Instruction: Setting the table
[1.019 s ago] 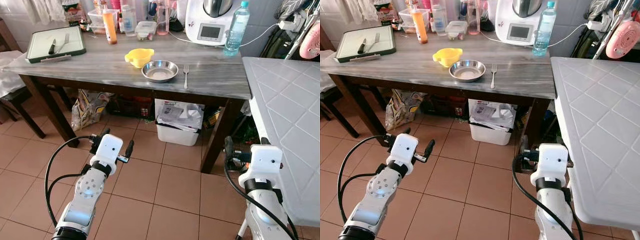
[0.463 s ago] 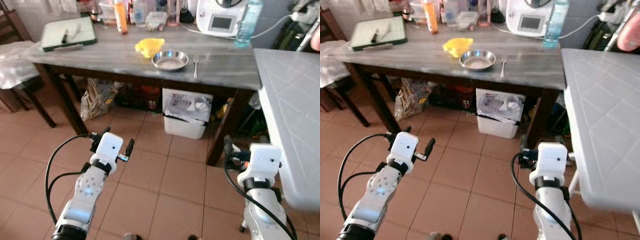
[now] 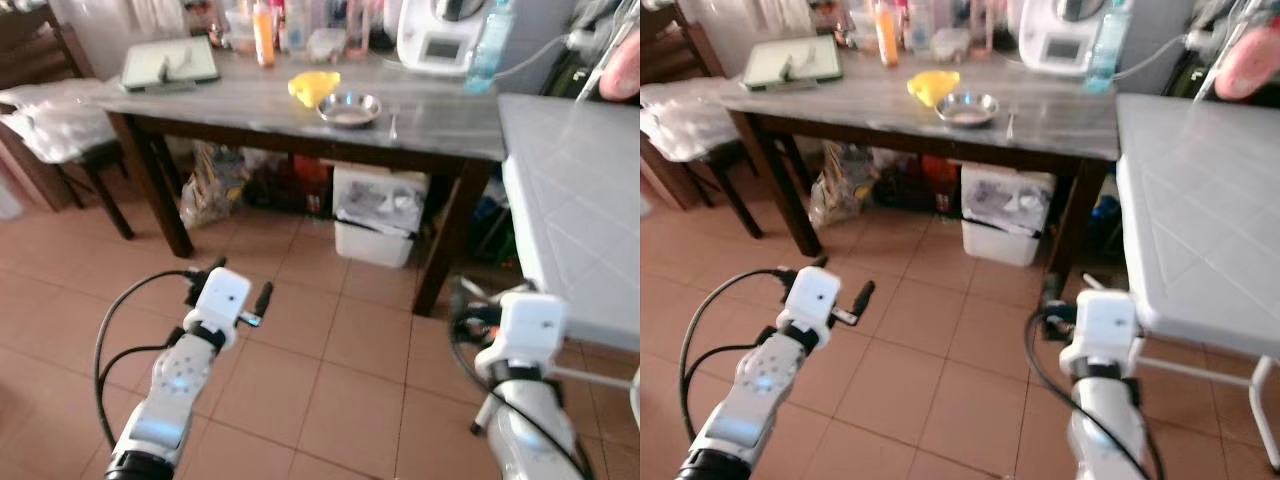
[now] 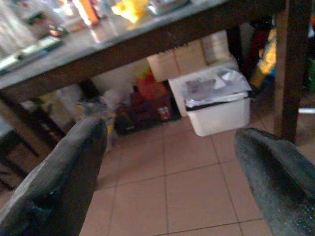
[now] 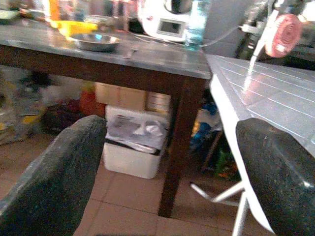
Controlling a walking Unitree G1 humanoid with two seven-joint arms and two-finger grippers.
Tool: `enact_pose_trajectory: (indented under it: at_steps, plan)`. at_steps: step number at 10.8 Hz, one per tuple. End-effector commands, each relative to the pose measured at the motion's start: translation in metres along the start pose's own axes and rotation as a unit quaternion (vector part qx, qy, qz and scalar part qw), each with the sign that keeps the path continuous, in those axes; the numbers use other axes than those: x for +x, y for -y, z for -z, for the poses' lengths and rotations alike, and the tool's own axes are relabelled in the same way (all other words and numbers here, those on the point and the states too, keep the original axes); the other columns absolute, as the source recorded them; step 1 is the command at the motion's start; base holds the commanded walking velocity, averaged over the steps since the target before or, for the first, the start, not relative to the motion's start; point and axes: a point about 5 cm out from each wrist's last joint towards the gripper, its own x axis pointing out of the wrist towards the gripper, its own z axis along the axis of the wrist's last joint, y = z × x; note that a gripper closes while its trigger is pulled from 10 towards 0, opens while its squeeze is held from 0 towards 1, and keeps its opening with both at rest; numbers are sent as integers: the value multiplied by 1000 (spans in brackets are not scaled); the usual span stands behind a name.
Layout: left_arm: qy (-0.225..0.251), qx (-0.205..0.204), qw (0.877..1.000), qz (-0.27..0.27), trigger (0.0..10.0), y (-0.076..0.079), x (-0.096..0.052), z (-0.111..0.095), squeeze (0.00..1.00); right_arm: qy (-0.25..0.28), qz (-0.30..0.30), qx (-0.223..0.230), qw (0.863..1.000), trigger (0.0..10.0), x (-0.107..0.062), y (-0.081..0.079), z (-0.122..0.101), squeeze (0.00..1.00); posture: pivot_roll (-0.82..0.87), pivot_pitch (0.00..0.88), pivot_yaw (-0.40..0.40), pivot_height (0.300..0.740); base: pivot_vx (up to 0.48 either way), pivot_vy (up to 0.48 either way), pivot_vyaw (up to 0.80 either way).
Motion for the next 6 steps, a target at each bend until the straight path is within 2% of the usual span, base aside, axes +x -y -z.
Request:
enact_pose_trajectory:
  at_steps: [1,3,6]
  plan:
    - [3,-7,1000,11,10000,1,1,0,0,7,7,-4,1000,10000,1,3,-3,0,29,63,52,740,0,0,0]
    - [20,-11,1000,19,10000,2,4,-8,0,24,22,-9,999,10000,-1,10,-12,0,16,66,55,740,0,0,0]
    - [24,-18,999,27,10000,4,5,-9,0,21,26,-12,999,10000,-1,12,-11,0,16,65,58,740,0,0,0]
